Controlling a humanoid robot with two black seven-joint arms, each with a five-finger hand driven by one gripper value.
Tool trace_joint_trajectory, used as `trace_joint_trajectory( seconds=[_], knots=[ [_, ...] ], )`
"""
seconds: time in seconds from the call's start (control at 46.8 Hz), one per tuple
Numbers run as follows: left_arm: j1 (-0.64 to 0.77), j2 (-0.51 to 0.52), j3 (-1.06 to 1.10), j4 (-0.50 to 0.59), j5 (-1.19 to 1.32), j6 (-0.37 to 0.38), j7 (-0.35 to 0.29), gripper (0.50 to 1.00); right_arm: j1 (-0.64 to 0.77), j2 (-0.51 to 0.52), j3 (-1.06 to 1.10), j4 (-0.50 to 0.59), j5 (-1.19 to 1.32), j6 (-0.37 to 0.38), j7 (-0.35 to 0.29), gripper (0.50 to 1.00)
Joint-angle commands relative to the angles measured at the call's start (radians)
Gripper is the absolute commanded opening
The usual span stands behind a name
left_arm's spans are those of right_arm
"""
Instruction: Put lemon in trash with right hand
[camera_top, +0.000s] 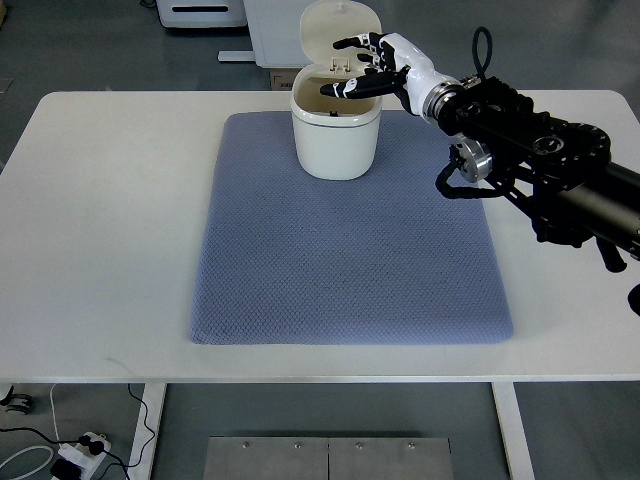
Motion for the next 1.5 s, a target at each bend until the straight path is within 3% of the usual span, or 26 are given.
trace_joint_trajectory(
  seconds=[0.0,0.363,0.748,1.218,1.475],
  knots=[
    [0.0,0.0,0.0,0.0,0.0,0.0,0.0,1.0,-0.002,-0.028,0.002,0.014,0.0,0.003,0.002,0.987],
    [0.0,0.0,0.0,0.0,0.0,0.0,0.0,1.0,-0.032,-0.175,0.005,0.148,0.003,0.012,0.008,0.989],
    [0.0,0.0,0.0,0.0,0.0,0.0,0.0,1.0,-0.144,-0.256,0.147,0.154,0.006,0.011,0.025,0.991],
    [0.0,0.0,0.0,0.0,0.0,0.0,0.0,1.0,-0.342,-0.262,0.483,0.151,0.009,0.021,0.018,1.0],
    [0.0,0.0,0.0,0.0,0.0,0.0,0.0,1.0,-0.4,-0.252,0.512,0.153,0.002,0.024,0.02,1.0]
  ],
)
